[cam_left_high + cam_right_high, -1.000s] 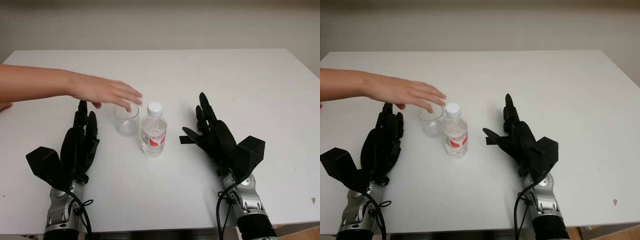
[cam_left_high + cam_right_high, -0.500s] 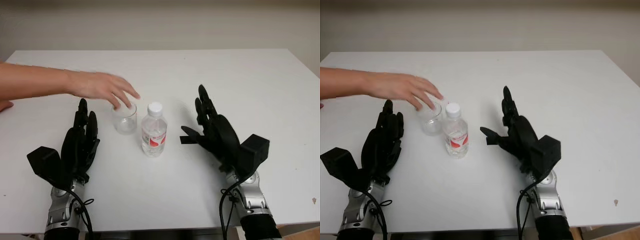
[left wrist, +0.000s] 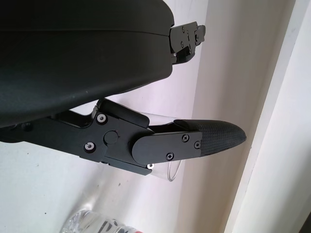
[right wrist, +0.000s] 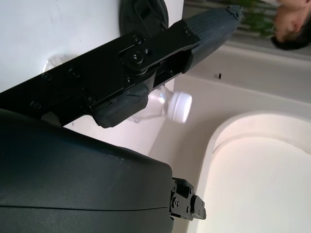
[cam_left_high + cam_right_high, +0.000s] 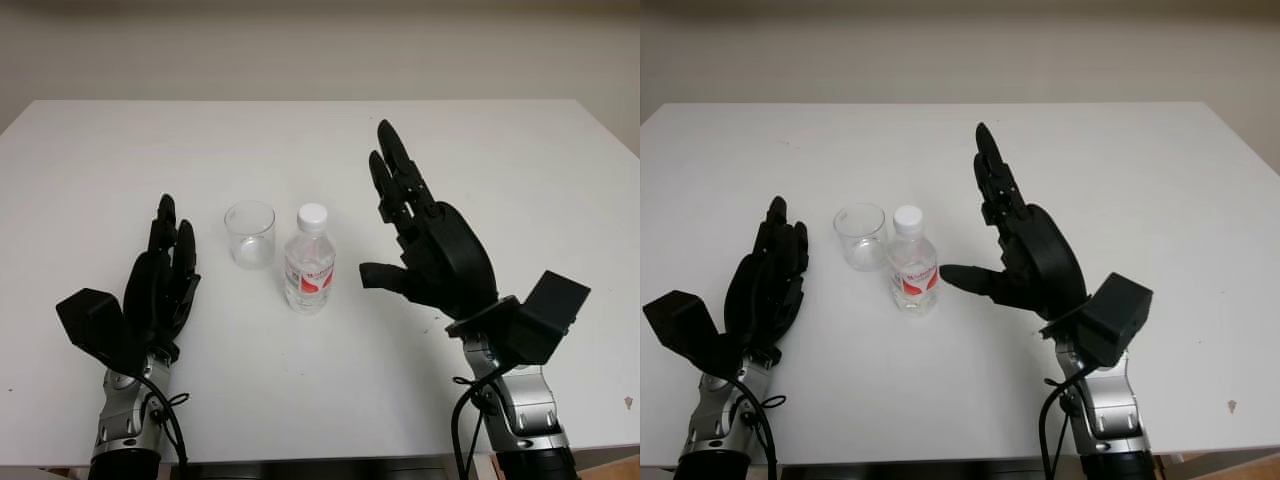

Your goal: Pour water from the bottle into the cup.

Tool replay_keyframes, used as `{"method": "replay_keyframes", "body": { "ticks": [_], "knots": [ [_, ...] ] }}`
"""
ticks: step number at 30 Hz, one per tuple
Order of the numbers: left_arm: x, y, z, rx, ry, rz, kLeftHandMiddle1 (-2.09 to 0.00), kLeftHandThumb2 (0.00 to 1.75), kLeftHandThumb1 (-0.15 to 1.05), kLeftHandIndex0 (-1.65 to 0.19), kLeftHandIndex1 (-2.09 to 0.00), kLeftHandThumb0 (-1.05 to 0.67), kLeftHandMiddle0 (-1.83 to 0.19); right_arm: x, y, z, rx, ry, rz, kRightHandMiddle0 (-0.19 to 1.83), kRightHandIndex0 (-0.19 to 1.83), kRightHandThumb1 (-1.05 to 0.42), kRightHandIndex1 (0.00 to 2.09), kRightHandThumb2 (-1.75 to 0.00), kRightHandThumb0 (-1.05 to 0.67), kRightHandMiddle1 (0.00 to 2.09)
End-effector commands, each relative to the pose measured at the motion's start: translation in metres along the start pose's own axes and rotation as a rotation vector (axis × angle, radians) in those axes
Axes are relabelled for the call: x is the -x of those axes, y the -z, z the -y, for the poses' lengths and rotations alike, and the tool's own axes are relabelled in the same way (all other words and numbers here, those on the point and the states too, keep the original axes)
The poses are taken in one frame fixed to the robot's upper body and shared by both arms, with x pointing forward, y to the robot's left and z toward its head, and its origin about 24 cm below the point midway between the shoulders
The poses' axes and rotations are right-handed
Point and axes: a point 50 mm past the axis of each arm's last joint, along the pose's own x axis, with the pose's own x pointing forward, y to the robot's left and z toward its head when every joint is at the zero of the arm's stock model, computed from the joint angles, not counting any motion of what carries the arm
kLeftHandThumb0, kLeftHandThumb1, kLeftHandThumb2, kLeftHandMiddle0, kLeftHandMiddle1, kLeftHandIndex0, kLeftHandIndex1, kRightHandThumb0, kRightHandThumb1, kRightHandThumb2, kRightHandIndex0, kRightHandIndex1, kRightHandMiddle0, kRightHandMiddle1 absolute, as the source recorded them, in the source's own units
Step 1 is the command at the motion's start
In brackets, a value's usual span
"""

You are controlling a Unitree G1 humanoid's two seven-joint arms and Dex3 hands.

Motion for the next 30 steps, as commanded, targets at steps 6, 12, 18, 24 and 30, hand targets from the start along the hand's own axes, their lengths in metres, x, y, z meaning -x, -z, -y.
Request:
{"method": "replay_keyframes", "body": {
  "ticks": [6,12,18,24,30],
  "knots": [
    [0.005,0.011,-0.001,0.013,-0.009,-0.046,-0.03,0.48,1.05,0.19,-0.05,-0.75,0.19,-0.006,0.025,-0.012,-0.062,0.006,-0.069,-0.19,-0.19,-0.89,0.00,-0.05,-0.98,0.00],
    [0.006,0.012,-0.001,0.017,-0.014,-0.044,-0.03,0.49,1.05,0.19,-0.05,-0.74,0.19,-0.020,0.048,-0.024,-0.138,0.060,-0.131,-0.19,-0.19,-0.89,0.00,-0.06,-0.97,0.00],
    [0.007,0.013,0.000,0.024,-0.018,-0.045,-0.05,0.47,1.05,0.18,-0.05,-0.75,0.19,-0.032,0.064,-0.032,-0.174,0.088,-0.160,-0.19,-0.19,-0.90,0.00,-0.05,-0.95,0.00],
    [0.008,0.014,0.000,0.018,-0.019,-0.046,-0.05,0.48,1.05,0.18,-0.06,-0.75,0.19,-0.038,0.072,-0.037,-0.196,0.108,-0.176,-0.19,-0.19,-0.89,0.00,-0.05,-0.96,0.00],
    [0.008,0.016,0.002,0.032,-0.021,-0.053,-0.04,0.47,1.05,0.18,-0.05,-0.76,0.19,-0.041,0.072,-0.040,-0.188,0.080,-0.162,-0.19,-0.19,-0.90,0.00,-0.06,-0.94,0.00]
  ]
}}
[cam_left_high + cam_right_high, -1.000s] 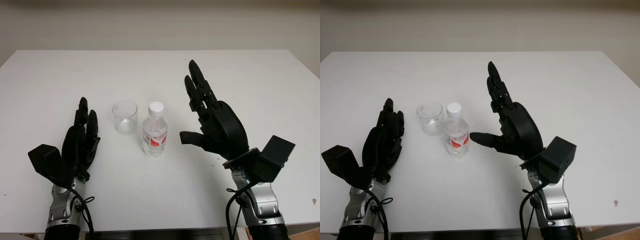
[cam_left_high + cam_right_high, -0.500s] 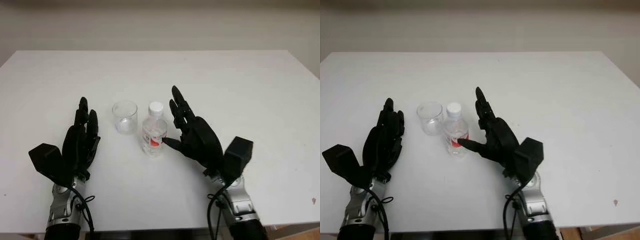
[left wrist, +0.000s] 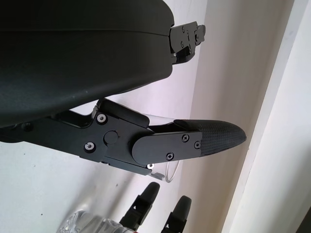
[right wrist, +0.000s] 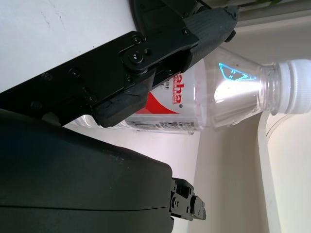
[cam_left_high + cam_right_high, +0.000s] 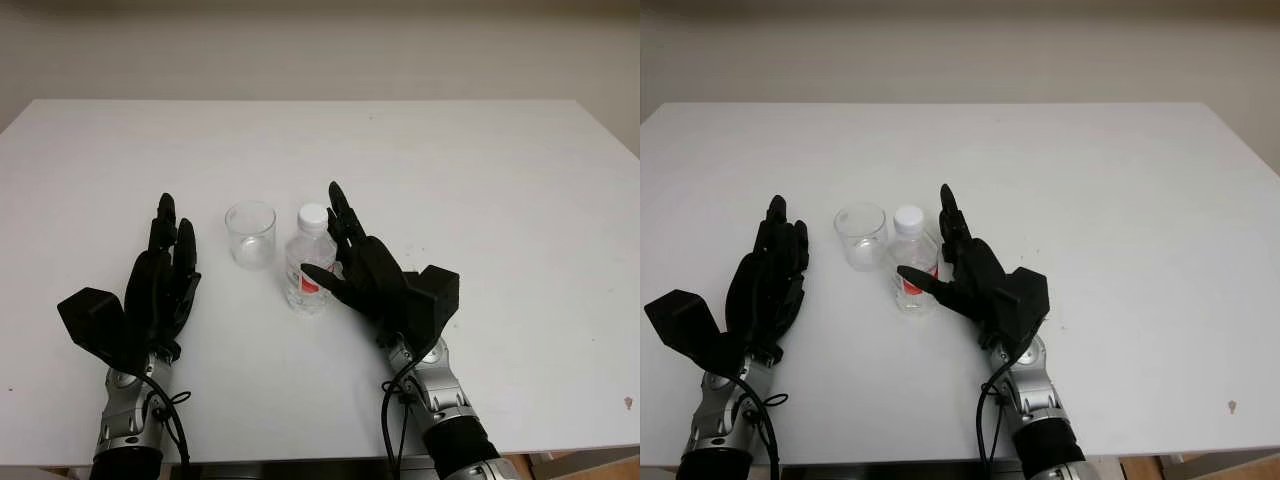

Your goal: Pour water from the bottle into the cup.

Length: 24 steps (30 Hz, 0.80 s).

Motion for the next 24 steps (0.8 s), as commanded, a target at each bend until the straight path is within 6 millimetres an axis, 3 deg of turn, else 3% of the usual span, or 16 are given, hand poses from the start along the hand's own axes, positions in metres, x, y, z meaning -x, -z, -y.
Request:
{"method": "replay_keyframes", "body": {
  "ticks": [1,18,22,23,24],
  "knots": [
    [0.009,0.016,0.001,0.021,-0.020,-0.061,-0.04,0.48,1.05,0.18,-0.06,-0.76,0.19,-0.005,-0.007,-0.002,0.022,-0.015,0.032,-0.19,-0.19,-0.90,0.00,-0.06,-0.95,0.00],
    [0.015,0.019,0.004,0.036,-0.035,-0.065,-0.05,0.46,1.05,0.18,-0.05,-0.76,0.18,0.001,-0.013,-0.010,0.134,-0.083,0.044,-0.19,-0.19,-0.88,0.00,-0.05,-0.99,0.00],
    [0.015,0.020,0.004,0.035,-0.036,-0.068,-0.05,0.46,1.05,0.18,-0.05,-0.76,0.19,0.002,-0.015,-0.014,0.150,-0.067,0.044,-0.11,-0.09,-0.87,0.05,-0.05,-0.91,0.04],
    [0.015,0.020,0.005,0.035,-0.037,-0.067,-0.05,0.46,1.05,0.18,-0.05,-0.76,0.19,0.002,-0.015,-0.015,0.157,-0.057,0.045,-0.03,0.01,-0.86,0.26,-0.05,-0.83,0.25],
    [0.016,0.020,0.005,0.035,-0.039,-0.067,-0.05,0.47,1.05,0.18,-0.05,-0.75,0.19,0.002,-0.016,-0.016,0.165,-0.047,0.045,-0.11,-0.08,-0.86,0.64,-0.05,-0.79,0.64]
  ]
}}
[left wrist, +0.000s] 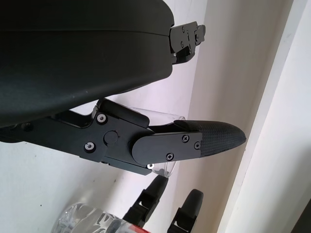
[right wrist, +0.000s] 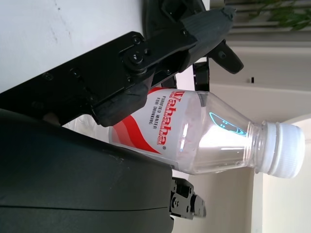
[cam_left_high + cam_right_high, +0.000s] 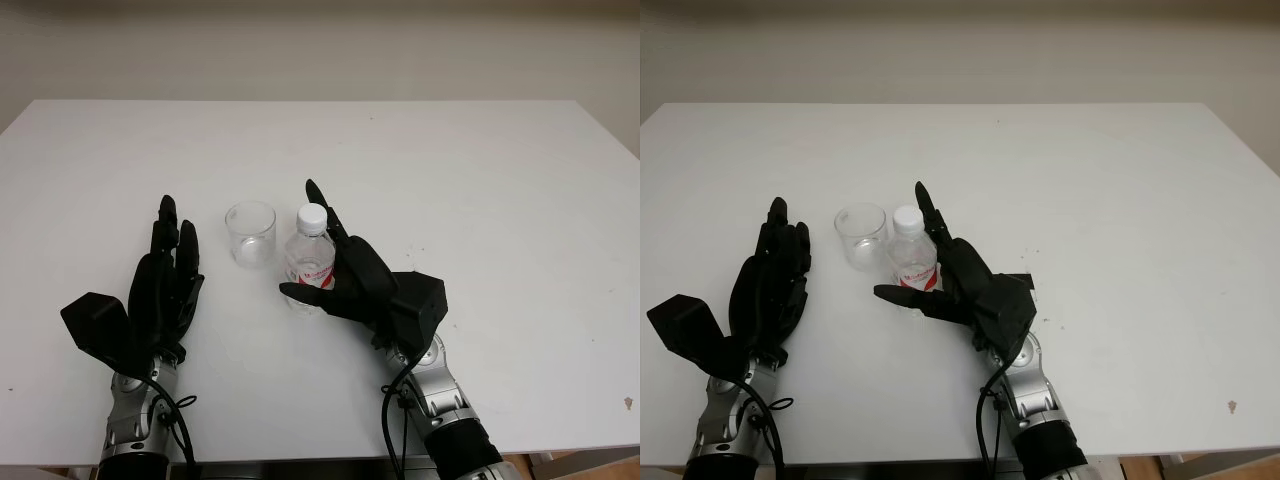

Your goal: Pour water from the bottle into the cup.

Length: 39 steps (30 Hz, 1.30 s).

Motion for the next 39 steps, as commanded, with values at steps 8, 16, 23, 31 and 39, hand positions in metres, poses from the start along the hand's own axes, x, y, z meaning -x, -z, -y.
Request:
{"method": "replay_keyframes", "body": {
  "ticks": [8,16,23,31,39],
  "knots": [
    [0.012,0.019,-0.001,0.020,-0.031,-0.069,-0.05,0.46,1.05,0.17,-0.06,-0.76,0.18,-0.002,-0.009,-0.005,0.055,0.014,-0.004,0.37,0.62,-0.94,2.09,-0.07,-0.53,2.09],
    [0.013,0.019,-0.001,0.022,-0.033,-0.067,-0.05,0.46,1.05,0.18,-0.05,-0.76,0.19,-0.001,-0.011,-0.005,0.134,0.038,-0.003,1.22,1.61,-1.05,2.09,-0.33,-0.49,2.09],
    [0.013,0.019,-0.002,0.027,-0.030,-0.069,-0.04,0.47,1.05,0.19,-0.05,-0.75,0.19,-0.002,-0.011,-0.005,0.166,0.062,0.006,1.61,1.83,-1.05,2.09,-0.45,-0.44,2.09],
    [0.011,0.017,-0.004,0.013,-0.030,-0.068,-0.05,0.46,1.05,0.18,-0.05,-0.76,0.19,-0.011,-0.026,0.013,0.204,0.108,0.043,1.75,1.83,-1.05,2.09,-0.48,-0.41,2.09],
    [0.007,0.013,-0.005,-0.001,-0.012,-0.068,-0.04,0.49,1.05,0.18,-0.05,-0.75,0.19,-0.052,-0.074,0.066,0.485,0.234,0.204,1.34,1.62,-1.05,2.09,-0.41,-0.39,2.09]
  ]
}}
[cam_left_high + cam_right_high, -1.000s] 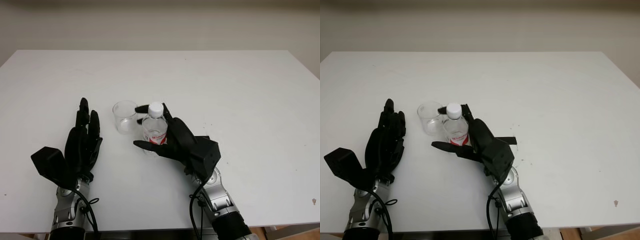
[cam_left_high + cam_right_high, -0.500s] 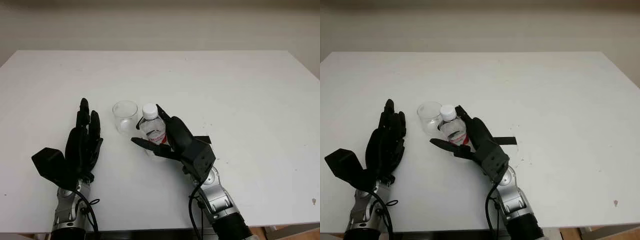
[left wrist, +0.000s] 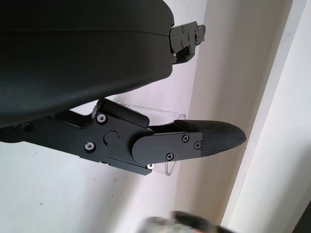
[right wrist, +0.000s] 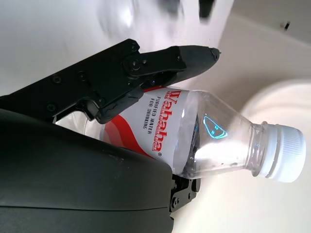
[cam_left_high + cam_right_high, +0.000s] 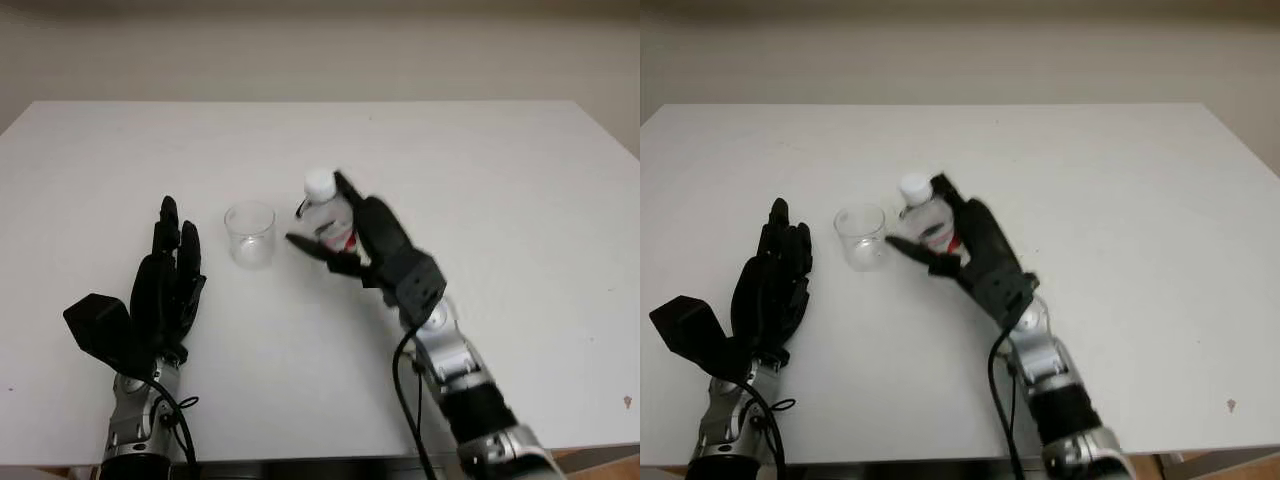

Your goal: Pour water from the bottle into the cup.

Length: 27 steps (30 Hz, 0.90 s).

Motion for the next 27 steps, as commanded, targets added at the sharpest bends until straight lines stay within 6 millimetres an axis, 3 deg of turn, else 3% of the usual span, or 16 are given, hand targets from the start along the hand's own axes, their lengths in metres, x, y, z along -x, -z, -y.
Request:
{"method": "replay_keyframes", "body": {
  "ticks": [1,5,10,16,27],
  "knots": [
    [0.007,0.013,-0.004,0.006,-0.015,-0.063,-0.04,0.49,1.05,0.18,-0.05,-0.75,0.19,-0.016,-0.008,0.010,0.064,0.017,0.055,1.29,1.57,-1.05,2.09,-0.40,-0.40,2.09],
    [0.006,0.012,-0.003,0.009,-0.010,-0.059,-0.04,0.49,1.05,0.18,-0.05,-0.76,0.19,-0.041,-0.011,0.024,0.307,0.019,0.074,1.06,1.34,-1.05,2.09,-0.38,-0.46,2.09],
    [0.005,0.011,-0.002,0.009,-0.008,-0.054,-0.04,0.49,1.05,0.19,-0.05,-0.75,0.19,-0.060,-0.014,0.025,0.488,0.013,0.083,0.89,1.17,-1.05,2.09,-0.34,-0.47,2.09],
    [0.006,0.012,-0.003,0.009,-0.014,-0.049,-0.04,0.50,1.05,0.18,-0.06,-0.75,0.19,-0.074,-0.017,0.020,0.623,-0.023,0.054,0.91,1.31,-1.05,2.09,-0.32,-0.49,2.09],
    [0.007,0.014,-0.003,0.016,-0.025,-0.055,-0.05,0.50,1.05,0.18,-0.06,-0.75,0.19,-0.083,-0.024,0.007,0.906,-0.088,0.110,0.78,1.18,-1.05,2.09,-0.28,-0.45,2.09]
  ]
}}
